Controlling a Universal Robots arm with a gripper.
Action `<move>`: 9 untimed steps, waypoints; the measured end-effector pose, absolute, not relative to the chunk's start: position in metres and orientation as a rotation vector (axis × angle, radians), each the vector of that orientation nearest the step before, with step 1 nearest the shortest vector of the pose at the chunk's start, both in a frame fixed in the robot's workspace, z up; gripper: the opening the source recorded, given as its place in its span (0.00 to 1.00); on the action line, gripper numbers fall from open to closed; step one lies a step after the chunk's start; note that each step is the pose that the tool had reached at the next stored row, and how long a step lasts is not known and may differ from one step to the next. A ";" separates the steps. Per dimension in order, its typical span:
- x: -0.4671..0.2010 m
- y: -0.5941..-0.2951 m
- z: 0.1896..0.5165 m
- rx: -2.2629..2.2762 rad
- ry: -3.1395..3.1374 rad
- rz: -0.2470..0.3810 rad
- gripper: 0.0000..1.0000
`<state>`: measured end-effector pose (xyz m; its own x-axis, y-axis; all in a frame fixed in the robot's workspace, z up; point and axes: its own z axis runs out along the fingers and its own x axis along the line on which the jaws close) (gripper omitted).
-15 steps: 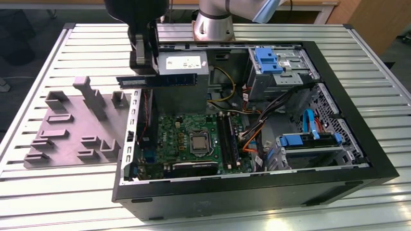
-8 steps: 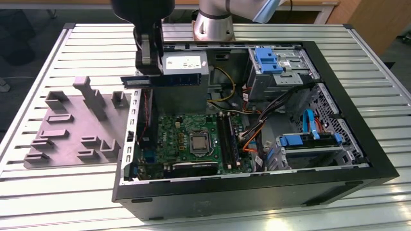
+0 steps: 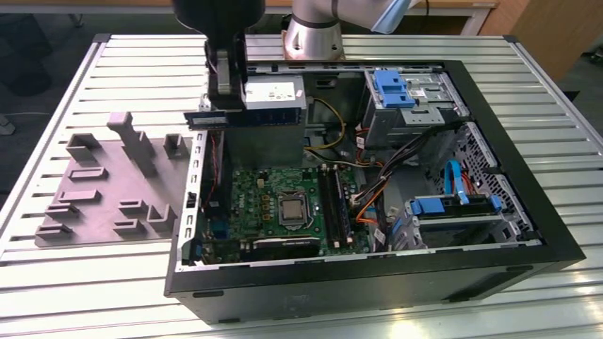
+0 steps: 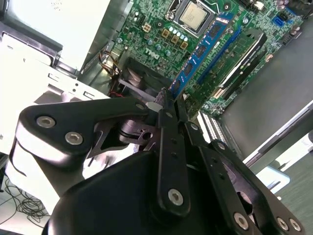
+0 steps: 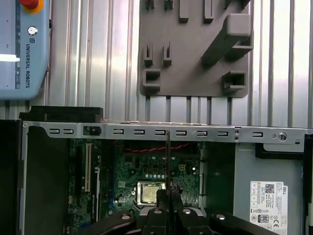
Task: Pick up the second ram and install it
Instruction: 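Pick up the second ram and move it above second insertion slot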
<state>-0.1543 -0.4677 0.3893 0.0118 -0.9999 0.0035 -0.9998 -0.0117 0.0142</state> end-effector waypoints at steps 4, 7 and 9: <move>-0.151 -0.468 0.389 2.225 -2.200 -0.012 0.14; -0.148 -0.468 0.389 2.225 -2.200 -0.012 0.14; -0.146 -0.468 0.389 2.225 -2.200 -0.012 0.14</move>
